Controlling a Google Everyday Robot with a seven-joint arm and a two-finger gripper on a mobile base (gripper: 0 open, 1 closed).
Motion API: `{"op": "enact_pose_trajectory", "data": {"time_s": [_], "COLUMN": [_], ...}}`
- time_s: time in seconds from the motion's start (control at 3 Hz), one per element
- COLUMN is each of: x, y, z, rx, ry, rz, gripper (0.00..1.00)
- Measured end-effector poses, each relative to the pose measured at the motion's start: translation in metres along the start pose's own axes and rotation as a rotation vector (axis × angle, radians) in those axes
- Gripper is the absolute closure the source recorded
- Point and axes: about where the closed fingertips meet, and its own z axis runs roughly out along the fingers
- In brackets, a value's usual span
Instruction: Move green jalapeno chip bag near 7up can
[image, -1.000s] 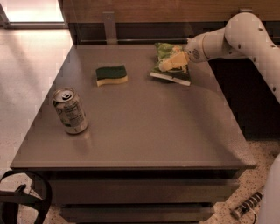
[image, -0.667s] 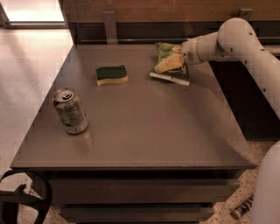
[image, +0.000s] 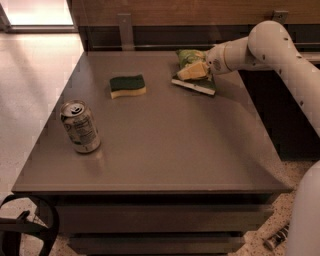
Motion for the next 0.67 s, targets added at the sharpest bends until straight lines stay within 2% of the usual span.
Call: {"op": "enact_pose_trajectory", "data": {"time_s": [0.67], "x": [0.0007], "y": [0.0026], "z": [0.0044], "rx": [-0.007], "ry": [0.002], "rz": [0.000], "gripper": [0.93]}}
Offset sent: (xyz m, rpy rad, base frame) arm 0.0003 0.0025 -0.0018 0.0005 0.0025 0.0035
